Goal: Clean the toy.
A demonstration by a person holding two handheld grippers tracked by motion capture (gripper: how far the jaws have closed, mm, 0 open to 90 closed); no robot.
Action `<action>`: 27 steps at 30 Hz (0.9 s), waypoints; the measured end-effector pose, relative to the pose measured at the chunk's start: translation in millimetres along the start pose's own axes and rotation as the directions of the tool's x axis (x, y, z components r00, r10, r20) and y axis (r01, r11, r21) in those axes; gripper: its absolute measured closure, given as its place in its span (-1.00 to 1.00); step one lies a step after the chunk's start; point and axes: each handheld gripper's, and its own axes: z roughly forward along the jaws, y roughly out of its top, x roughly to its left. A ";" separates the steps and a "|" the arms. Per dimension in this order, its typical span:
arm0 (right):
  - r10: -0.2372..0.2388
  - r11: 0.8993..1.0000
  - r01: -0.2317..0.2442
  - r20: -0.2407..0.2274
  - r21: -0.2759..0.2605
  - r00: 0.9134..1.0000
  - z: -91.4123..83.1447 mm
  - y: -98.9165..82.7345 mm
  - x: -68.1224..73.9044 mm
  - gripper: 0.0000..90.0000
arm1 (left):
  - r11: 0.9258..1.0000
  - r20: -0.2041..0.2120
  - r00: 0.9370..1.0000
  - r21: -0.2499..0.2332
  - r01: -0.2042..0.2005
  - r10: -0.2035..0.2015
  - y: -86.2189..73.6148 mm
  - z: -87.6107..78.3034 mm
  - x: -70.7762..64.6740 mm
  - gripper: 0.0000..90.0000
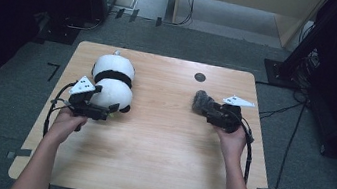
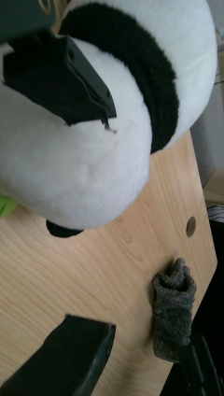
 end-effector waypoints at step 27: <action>-0.138 0.990 0.138 -0.137 -0.013 0.981 -7.6 -27.3 83.7 -0.13 | 0.988 0.146 0.986 0.116 -0.098 0.081 -27.1 47.6 -79.4 -0.72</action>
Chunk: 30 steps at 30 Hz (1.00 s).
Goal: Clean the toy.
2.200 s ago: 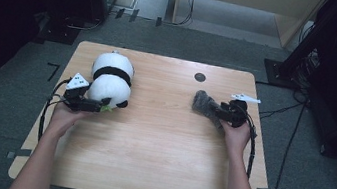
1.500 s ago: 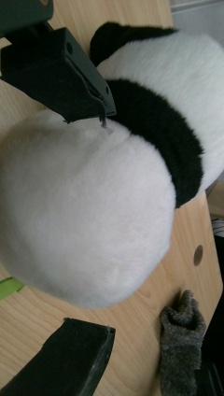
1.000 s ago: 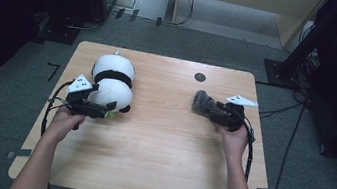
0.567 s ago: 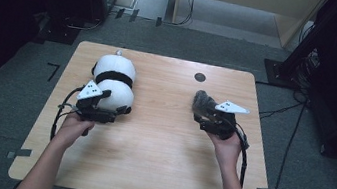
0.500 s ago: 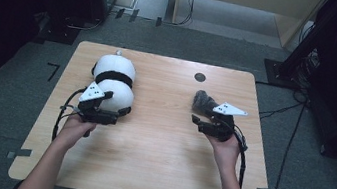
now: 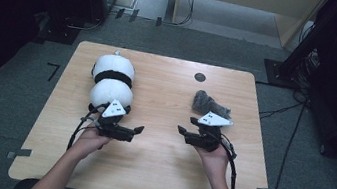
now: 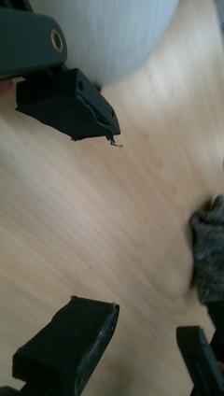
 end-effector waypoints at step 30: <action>-0.080 0.987 0.078 0.006 0.139 0.997 47.7 -43.4 36.8 -0.15 | 0.983 0.007 0.999 0.178 -0.036 0.035 -30.1 42.6 -14.9 -0.70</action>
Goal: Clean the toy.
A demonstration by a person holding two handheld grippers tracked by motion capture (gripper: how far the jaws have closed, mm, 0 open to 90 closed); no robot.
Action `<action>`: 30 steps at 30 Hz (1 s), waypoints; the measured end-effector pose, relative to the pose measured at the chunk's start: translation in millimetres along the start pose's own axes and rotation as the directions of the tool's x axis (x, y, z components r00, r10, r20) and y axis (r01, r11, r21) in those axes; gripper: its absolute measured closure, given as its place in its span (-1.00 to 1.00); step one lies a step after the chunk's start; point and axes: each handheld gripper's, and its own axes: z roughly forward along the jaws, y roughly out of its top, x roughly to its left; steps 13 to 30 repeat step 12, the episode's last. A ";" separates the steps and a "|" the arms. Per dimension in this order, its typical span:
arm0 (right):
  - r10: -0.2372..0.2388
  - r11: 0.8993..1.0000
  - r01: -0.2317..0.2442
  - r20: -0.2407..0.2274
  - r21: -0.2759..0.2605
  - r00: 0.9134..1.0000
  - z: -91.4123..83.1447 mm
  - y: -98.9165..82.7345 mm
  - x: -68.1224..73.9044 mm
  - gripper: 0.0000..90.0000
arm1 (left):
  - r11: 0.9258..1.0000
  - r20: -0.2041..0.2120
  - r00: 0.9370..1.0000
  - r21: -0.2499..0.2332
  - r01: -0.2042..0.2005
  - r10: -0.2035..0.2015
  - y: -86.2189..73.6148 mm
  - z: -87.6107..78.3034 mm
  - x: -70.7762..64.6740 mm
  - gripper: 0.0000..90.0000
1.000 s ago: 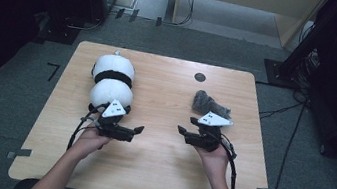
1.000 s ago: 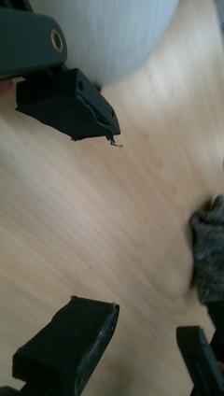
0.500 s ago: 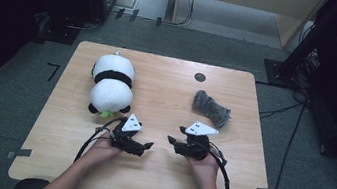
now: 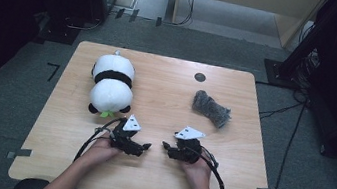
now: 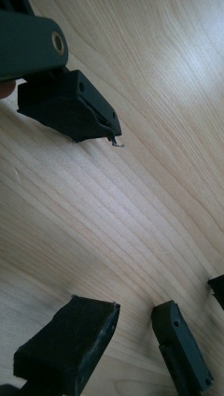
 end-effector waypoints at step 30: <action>-0.028 0.999 0.029 -0.032 0.027 0.999 4.7 3.0 0.4 -0.56 | 1.000 -0.016 1.000 0.009 -0.016 0.016 0.2 0.6 -2.3 -0.70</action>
